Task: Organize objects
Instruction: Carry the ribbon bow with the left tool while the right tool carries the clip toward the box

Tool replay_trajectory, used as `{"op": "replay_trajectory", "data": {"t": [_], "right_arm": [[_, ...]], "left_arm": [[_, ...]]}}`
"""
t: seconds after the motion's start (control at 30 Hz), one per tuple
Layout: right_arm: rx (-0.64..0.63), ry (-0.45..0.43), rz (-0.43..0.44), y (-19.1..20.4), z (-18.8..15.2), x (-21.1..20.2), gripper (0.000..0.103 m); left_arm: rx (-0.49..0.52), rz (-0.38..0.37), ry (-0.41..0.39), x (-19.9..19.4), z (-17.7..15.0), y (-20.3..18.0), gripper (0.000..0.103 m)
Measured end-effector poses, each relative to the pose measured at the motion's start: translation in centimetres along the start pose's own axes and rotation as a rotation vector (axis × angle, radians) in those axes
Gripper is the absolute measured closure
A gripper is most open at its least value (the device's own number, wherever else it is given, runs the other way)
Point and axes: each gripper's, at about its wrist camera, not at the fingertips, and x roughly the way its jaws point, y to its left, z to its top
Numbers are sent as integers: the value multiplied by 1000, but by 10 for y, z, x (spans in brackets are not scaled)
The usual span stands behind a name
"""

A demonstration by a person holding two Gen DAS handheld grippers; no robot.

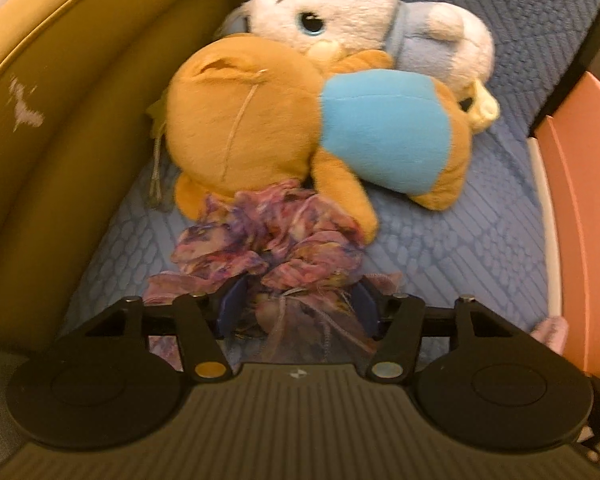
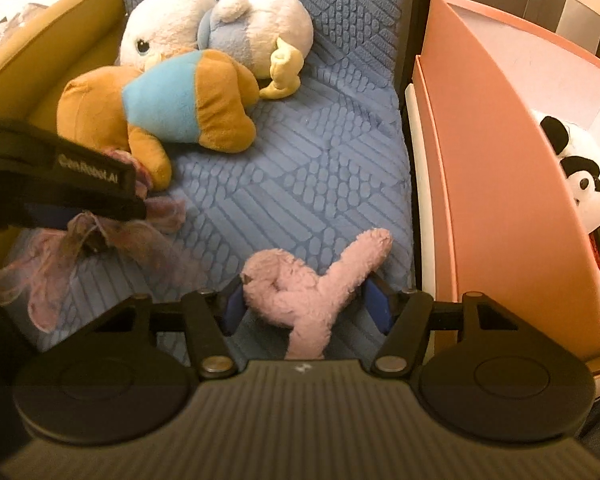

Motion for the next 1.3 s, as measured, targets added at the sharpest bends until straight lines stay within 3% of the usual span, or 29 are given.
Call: {"op": "replay_trajectory", "data": {"t": [0.23,0.4,0.73,1.3], "right_arm": [[-6,-7,21,-3,6,-6,40],[-7,-26,39,-3,12,-21,40],[9,-79,79,-6,26,-71,40],[5,-181,124,-15,34,-189,40]], "left_arm": [[-24,28,-32,1,-2,5,71],[-73,-50,-41,-18,0,14,83],[-123,-193,-68,-70,-9,20,83],[-27,-360,-181,-190,-24,7,83]]}}
